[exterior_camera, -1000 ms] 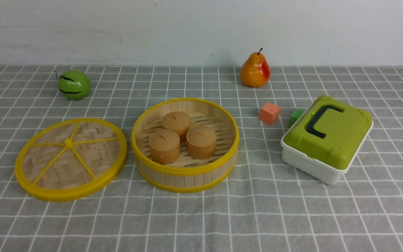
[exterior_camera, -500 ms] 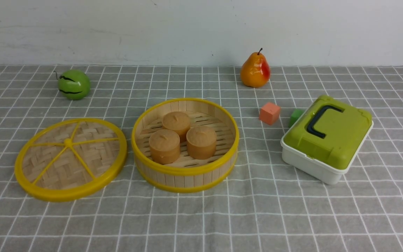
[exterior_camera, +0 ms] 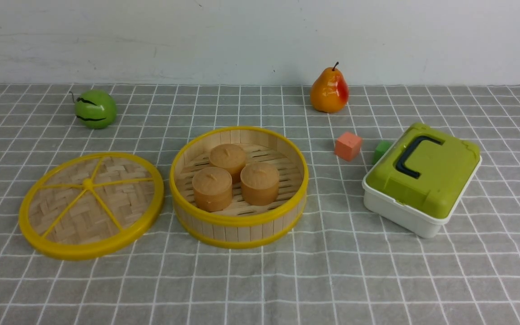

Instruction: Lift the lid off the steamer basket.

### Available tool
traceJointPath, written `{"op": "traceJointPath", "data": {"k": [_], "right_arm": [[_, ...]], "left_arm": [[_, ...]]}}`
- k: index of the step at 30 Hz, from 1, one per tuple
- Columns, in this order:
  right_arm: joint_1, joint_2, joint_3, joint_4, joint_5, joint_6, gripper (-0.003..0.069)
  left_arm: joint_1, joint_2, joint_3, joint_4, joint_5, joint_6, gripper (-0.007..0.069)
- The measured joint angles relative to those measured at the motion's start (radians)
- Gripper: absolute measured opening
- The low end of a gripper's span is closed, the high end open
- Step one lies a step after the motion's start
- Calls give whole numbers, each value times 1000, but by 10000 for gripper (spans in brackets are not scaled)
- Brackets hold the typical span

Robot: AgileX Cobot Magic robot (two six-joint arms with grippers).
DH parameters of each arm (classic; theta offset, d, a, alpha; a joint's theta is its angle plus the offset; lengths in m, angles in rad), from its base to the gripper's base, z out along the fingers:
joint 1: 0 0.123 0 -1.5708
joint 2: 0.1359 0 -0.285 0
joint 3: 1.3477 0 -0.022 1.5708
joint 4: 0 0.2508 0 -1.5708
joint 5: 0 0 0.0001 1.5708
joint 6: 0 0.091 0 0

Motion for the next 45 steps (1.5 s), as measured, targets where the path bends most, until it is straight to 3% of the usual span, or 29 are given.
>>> {"op": "traceJointPath", "data": {"k": [45], "right_arm": [[0,0,0,0,0,0,242]], "left_arm": [[0,0,0,0,0,0,39]]}}
